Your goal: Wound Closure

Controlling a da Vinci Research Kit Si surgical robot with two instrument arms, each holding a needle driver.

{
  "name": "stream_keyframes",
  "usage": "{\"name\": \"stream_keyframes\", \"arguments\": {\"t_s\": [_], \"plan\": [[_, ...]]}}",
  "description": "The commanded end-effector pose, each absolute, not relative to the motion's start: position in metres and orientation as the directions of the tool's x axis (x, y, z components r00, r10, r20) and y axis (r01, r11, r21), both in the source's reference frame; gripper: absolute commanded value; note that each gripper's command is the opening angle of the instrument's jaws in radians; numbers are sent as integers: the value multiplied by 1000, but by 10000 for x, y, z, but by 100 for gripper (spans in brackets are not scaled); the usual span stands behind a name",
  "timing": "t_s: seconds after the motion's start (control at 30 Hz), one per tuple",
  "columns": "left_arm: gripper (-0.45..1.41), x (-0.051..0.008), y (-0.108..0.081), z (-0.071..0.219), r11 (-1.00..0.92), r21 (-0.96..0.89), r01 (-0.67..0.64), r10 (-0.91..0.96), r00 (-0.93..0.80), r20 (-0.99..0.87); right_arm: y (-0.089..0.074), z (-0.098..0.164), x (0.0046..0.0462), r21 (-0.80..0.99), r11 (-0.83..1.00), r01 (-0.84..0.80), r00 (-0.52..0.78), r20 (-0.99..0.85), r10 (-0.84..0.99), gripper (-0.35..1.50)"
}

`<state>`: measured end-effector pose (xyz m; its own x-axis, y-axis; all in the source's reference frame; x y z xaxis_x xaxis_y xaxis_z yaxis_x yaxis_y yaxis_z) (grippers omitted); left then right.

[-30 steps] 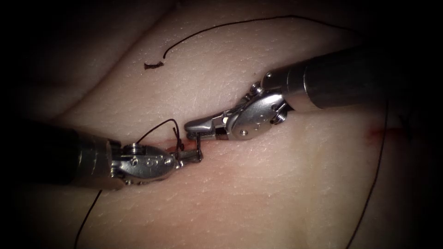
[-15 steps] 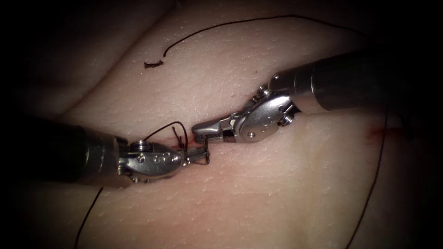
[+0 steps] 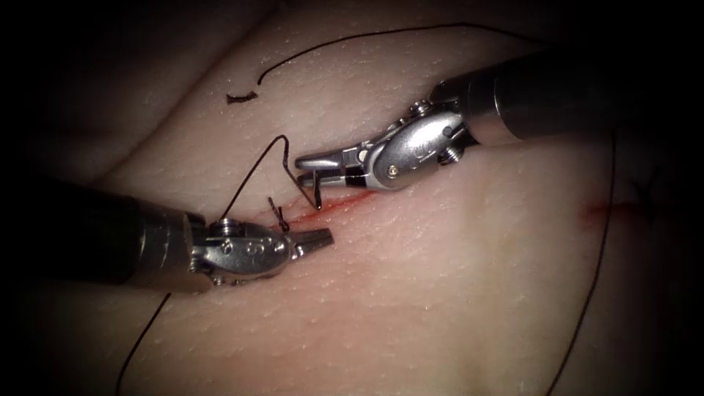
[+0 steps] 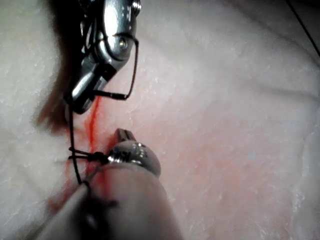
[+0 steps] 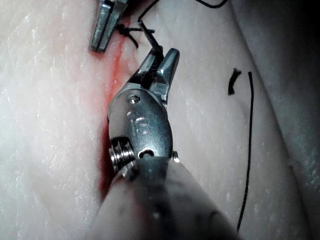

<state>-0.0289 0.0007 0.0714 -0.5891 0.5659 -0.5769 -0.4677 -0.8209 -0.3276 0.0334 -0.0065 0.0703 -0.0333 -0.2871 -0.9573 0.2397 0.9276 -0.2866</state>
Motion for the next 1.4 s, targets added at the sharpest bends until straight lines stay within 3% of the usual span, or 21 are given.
{"name": "stream_keyframes", "arguments": {"t_s": [0.03,0.53,1.4], "plan": [[-45,-296,0,722,-821,-329,-466,565,-589,-578,-62,712,339,-273,933,236,-31,-961,-273,-35],[-45,-296,-15,749,-806,-353,-475,588,-579,-564,-41,726,355,-67,976,209,30,-997,-74,-35],[-45,-288,-24,756,-805,-360,-473,591,-583,-557,-20,735,364,76,986,146,79,-995,65,-35]]}}
